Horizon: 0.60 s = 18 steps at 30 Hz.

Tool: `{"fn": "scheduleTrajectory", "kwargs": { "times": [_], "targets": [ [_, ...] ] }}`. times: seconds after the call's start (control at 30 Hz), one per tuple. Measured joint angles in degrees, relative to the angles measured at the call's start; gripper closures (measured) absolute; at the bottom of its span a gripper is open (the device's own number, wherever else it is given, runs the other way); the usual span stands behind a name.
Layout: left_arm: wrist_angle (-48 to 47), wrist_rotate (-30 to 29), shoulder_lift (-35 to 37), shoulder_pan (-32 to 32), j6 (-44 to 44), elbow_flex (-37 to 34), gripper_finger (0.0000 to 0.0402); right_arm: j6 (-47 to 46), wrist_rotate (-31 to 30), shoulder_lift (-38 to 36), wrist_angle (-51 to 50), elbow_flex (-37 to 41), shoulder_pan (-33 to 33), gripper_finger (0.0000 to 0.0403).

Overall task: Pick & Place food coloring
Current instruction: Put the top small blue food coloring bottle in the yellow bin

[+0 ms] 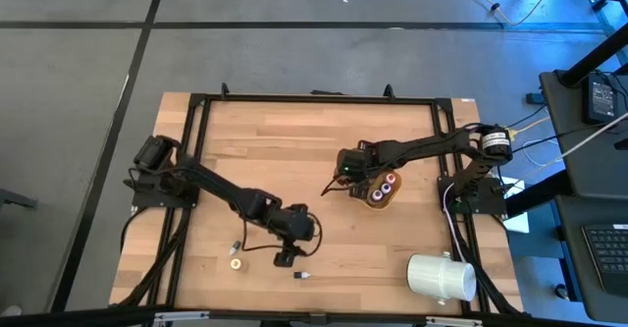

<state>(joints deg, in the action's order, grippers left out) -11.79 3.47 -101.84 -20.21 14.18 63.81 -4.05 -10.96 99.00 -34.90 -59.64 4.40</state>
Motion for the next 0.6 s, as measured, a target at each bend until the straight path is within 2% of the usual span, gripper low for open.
{"fn": "scheduleTrajectory", "kwargs": {
  "times": [0.17,0.4,0.6],
  "targets": [
    [-0.13,-3.45,-0.02,-3.54,1.72,0.0,0.0196,-0.28,0.01,0.0,0.16,0.0,-0.02,0.031],
    [-0.04,-11.49,-0.04,-9.24,4.65,0.0,0.0196,-0.25,0.18,0.0,0.34,0.0,-0.02,0.0307],
    [0.8,-17.86,-0.53,-13.48,6.19,-0.07,0.0196,-2.3,3.04,0.0,0.33,0.0,-0.02,0.0307]
  ]
}}
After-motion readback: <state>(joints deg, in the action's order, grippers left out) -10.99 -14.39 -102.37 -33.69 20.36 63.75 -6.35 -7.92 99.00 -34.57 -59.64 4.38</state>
